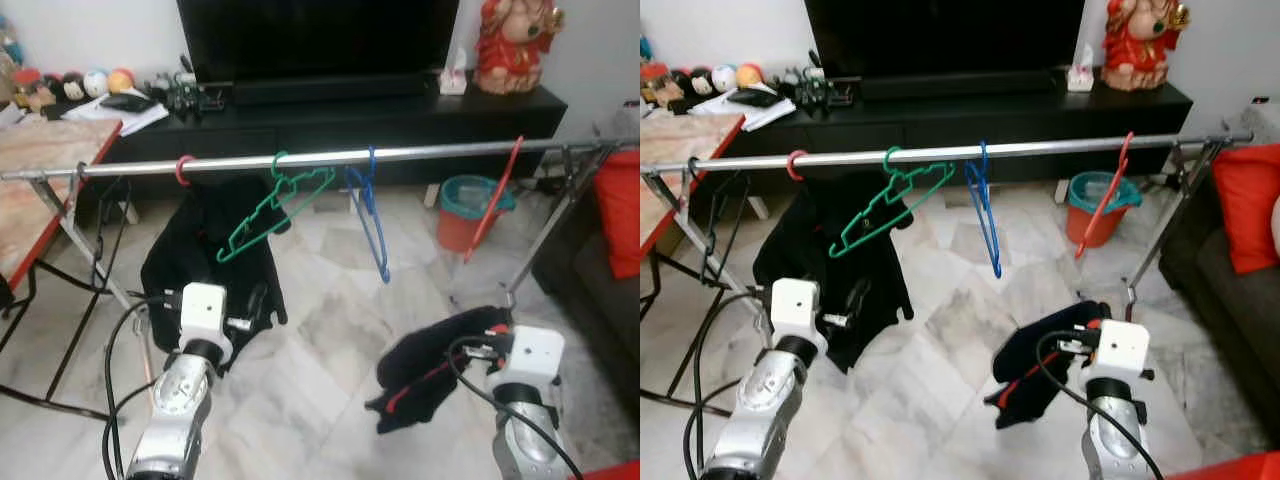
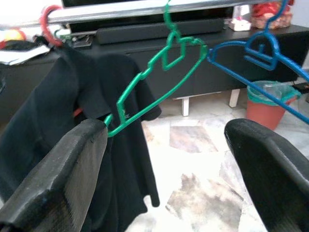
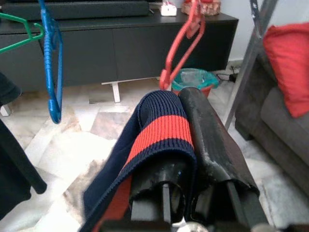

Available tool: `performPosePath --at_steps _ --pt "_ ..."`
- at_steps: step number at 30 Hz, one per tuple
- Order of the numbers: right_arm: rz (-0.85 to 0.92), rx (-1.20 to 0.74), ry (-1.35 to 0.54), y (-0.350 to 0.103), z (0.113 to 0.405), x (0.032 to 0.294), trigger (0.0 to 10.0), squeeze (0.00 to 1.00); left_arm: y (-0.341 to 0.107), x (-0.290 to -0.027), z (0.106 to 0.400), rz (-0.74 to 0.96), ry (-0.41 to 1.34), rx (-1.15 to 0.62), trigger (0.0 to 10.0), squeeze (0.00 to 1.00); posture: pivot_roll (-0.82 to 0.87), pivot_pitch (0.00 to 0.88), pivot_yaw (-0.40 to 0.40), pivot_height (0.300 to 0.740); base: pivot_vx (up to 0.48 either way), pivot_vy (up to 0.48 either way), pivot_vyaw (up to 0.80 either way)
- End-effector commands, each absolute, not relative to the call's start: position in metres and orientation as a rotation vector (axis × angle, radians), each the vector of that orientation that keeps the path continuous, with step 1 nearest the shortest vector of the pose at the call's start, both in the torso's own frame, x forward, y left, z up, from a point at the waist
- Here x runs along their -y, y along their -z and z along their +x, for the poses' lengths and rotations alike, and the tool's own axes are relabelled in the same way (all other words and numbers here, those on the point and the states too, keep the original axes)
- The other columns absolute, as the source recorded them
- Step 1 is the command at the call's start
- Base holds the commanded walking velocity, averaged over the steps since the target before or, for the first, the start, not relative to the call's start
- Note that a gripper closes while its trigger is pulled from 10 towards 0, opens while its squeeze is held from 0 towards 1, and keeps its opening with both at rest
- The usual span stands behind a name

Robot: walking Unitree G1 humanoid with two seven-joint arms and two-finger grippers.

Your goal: Hang hanger

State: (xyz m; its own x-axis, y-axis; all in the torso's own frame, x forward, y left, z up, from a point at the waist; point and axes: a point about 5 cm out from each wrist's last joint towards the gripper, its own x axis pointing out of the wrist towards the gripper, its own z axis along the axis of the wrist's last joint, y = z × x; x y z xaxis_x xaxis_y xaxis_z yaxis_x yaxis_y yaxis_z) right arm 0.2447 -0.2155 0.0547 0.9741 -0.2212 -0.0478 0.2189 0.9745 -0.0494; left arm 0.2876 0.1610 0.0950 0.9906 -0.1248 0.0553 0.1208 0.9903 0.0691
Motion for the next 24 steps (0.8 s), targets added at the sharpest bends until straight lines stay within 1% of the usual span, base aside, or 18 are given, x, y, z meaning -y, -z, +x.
performPosePath --at_steps 1,10,24 --pt "-0.037 -0.017 0.206 -0.0618 0.2487 0.2099 10.0 0.0 -0.0919 -0.1682 0.2839 0.071 0.105 0.043 10.0 0.0 -0.11 0.0 0.004 0.74 0.0 0.0 0.0" --pt "-0.026 -0.025 0.212 -0.0607 0.2478 0.209 10.0 0.0 -0.0935 -0.1669 0.2839 0.069 0.11 0.052 10.0 0.0 -0.11 0.0 0.005 0.74 0.0 0.0 0.0" --pt "-0.023 -0.031 0.206 -0.0599 0.2494 0.2062 10.0 0.0 -0.0942 -0.166 0.2834 0.063 0.109 0.056 10.0 0.0 -0.11 0.0 0.008 0.74 0.0 0.0 -0.77"
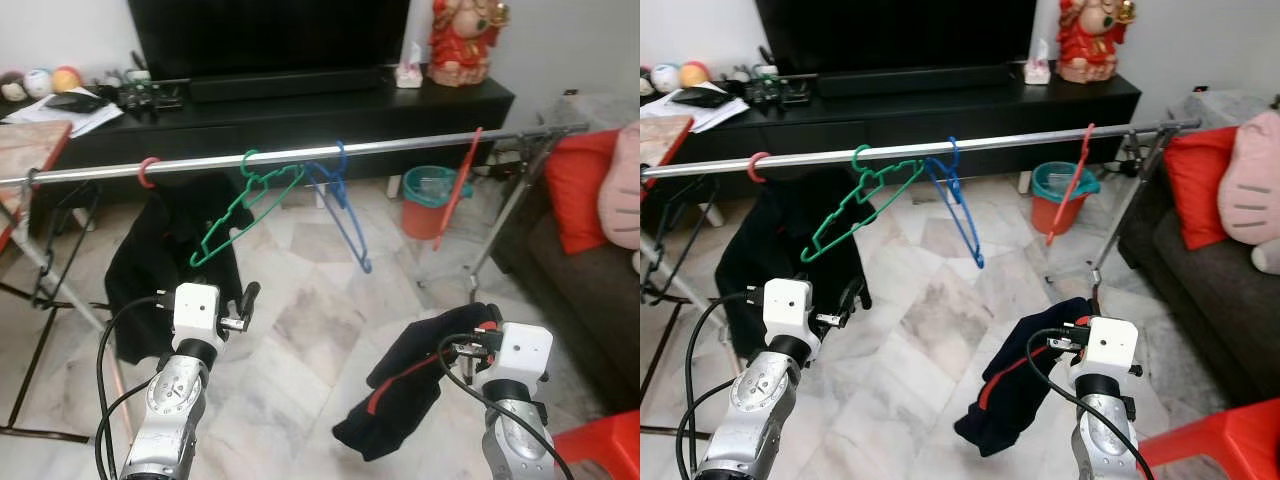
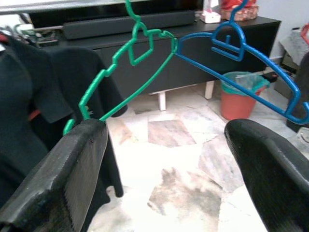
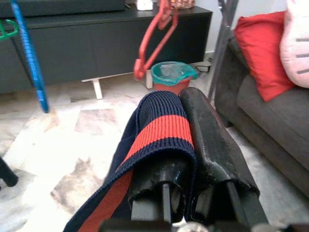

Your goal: Hang hanger

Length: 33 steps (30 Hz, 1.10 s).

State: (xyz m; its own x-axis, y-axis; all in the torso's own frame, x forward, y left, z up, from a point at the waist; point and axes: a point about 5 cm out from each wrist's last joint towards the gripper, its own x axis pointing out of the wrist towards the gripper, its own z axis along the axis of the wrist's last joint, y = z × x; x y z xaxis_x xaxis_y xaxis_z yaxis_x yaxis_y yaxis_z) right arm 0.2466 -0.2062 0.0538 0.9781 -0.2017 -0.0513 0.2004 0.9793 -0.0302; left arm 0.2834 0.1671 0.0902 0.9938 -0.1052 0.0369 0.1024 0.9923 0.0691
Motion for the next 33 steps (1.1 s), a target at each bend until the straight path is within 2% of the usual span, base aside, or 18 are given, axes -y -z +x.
performPosePath --at_steps 1,10,16,30,33 --pt "-0.023 -0.031 0.206 -0.0599 0.2494 0.2062 10.0 0.0 -0.0942 -0.166 0.2834 0.063 0.109 0.056 10.0 0.0 -0.11 0.0 0.008 0.74 0.0 0.0 -0.77" --pt "-0.024 -0.032 0.206 -0.0599 0.2488 0.2058 10.0 0.0 -0.0934 -0.1638 0.2822 0.094 0.124 0.05 10.0 0.0 -0.11 0.0 0.008 0.74 0.0 0.0 -0.77" --pt "-0.026 -0.033 0.203 -0.06 0.2492 0.2057 10.0 0.0 -0.0926 -0.1624 0.2818 0.098 0.126 0.047 10.0 0.0 -0.11 0.0 0.007 0.74 0.0 -0.458 -0.77" --pt "-0.024 -0.033 0.198 -0.0601 0.2506 0.2042 10.0 0.0 -0.0947 -0.1631 0.2805 0.082 0.12 0.056 10.0 0.0 -0.11 0.0 0.009 0.74 0.0 0.0 -0.77" --pt "-0.03 -0.024 0.194 -0.061 0.2506 0.2035 10.0 0.0 -0.0959 -0.1634 0.2799 0.08 0.12 0.059 10.0 0.0 -0.1 0.0 0.01 0.74 0.0 0.0 0.0"
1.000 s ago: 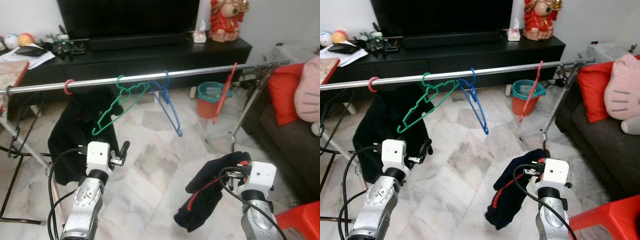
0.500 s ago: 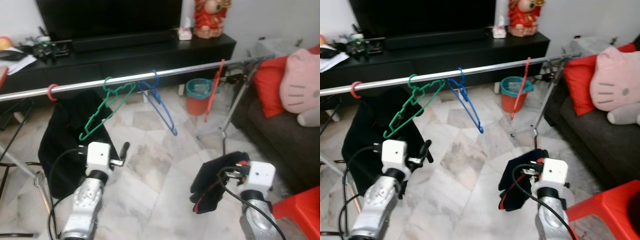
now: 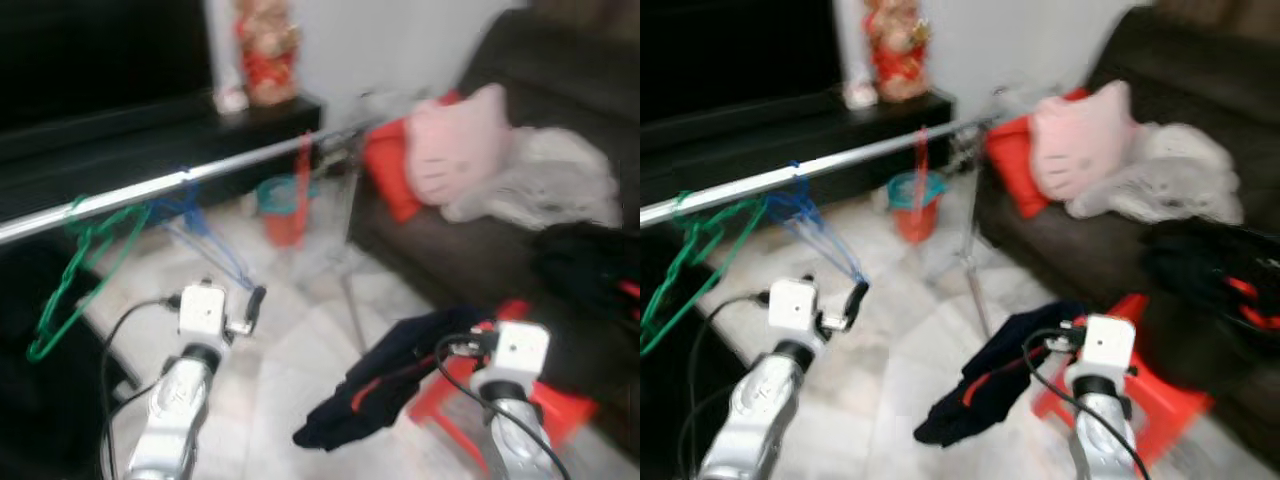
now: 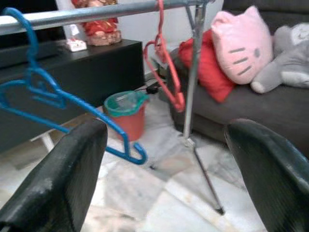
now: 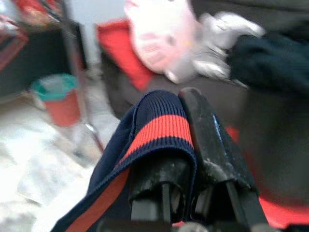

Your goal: Hang hanger

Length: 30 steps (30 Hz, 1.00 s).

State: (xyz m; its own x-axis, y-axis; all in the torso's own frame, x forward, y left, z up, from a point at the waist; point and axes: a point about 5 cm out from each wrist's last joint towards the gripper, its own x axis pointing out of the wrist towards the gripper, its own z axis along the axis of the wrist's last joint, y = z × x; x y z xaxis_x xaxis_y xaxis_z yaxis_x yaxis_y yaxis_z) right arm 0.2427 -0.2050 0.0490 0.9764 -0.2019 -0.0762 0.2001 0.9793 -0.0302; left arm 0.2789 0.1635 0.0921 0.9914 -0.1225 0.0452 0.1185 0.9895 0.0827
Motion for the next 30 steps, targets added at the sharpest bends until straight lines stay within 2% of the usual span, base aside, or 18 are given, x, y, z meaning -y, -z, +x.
performPosePath --at_steps 1,18,30 --pt "-0.029 -0.023 0.194 -0.0609 0.2505 0.2033 10.0 0.0 -0.0962 -0.1635 0.2797 0.08 0.119 0.06 10.0 0.0 -0.1 0.0 0.011 0.74 0.0 0.0 0.0" --pt "-0.032 -0.02 0.208 -0.0605 0.2481 0.2081 10.0 0.0 -0.0987 -0.1589 0.281 0.06 0.119 0.056 10.0 0.0 -0.1 0.0 0.003 0.74 0.0 0.0 0.0" --pt "-0.032 -0.016 0.208 -0.0608 0.2499 0.2073 10.0 0.0 -0.1011 -0.1571 0.2813 0.06 0.13 0.061 10.0 0.0 -0.1 0.0 0.006 0.74 0.0 0.336 0.0"
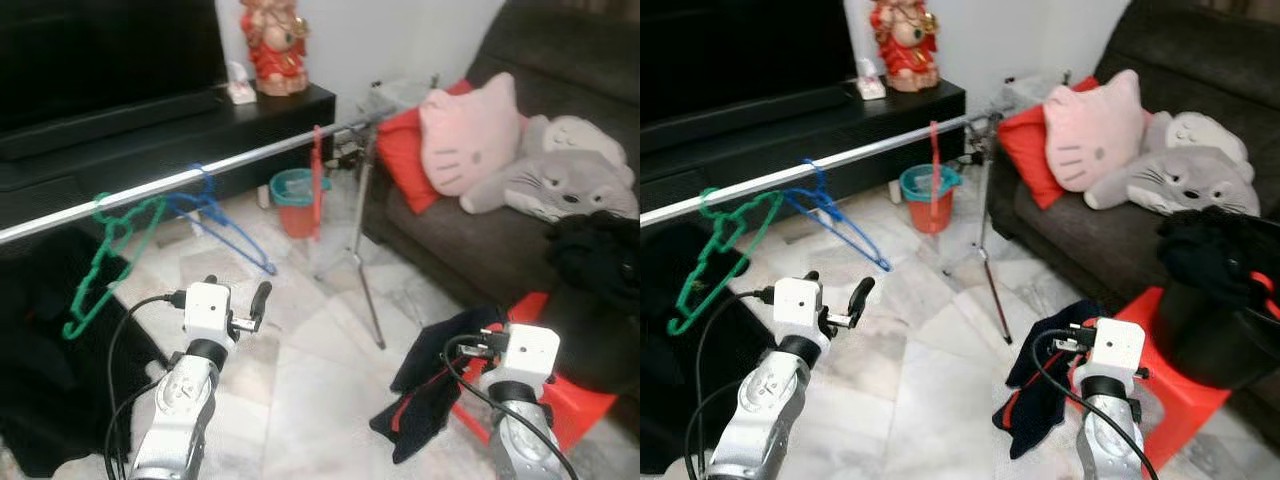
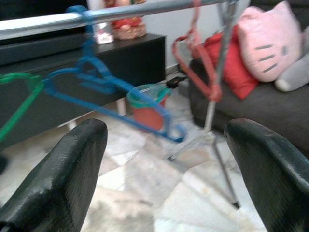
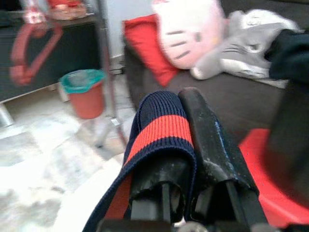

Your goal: Hang hanger

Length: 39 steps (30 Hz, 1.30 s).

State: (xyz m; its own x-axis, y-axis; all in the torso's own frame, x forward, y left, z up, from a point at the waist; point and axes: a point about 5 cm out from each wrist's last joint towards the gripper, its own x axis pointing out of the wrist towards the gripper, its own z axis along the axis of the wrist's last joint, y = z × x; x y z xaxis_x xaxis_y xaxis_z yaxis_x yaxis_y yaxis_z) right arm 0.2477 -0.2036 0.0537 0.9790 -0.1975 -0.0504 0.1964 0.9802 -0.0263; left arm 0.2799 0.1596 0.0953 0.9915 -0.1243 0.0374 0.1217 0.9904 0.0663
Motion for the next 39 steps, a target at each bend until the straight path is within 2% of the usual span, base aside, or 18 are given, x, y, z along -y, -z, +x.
performPosePath --at_steps 1,21,30,39 --pt "-0.03 -0.015 0.209 -0.061 0.25 0.207 10.0 0.0 -0.101 -0.157 0.281 0.062 0.131 0.06 10.0 0.0 -0.1 0.0 0.006 0.74 0.0 0.334 0.0" --pt "-0.027 -0.014 0.213 -0.061 0.251 0.208 10.0 0.0 -0.105 -0.154 0.282 0.066 0.143 0.068 10.0 0.0 -0.1 0.0 0.009 0.74 0.0 0.33 0.0" --pt "-0.033 -0.026 0.217 -0.057 0.25 0.211 10.0 0.0 -0.11 -0.149 0.282 0.054 0.163 0.092 10.0 0.0 -0.1 0.0 0.004 0.74 0.0 0.0 0.0" --pt "-0.051 -0.098 0.261 -0.038 0.238 0.225 10.0 0.0 -0.11 -0.148 0.283 0.055 0.167 0.085 10.0 0.0 -0.09 0.0 0.005 0.74 0.0 0.0 0.0"
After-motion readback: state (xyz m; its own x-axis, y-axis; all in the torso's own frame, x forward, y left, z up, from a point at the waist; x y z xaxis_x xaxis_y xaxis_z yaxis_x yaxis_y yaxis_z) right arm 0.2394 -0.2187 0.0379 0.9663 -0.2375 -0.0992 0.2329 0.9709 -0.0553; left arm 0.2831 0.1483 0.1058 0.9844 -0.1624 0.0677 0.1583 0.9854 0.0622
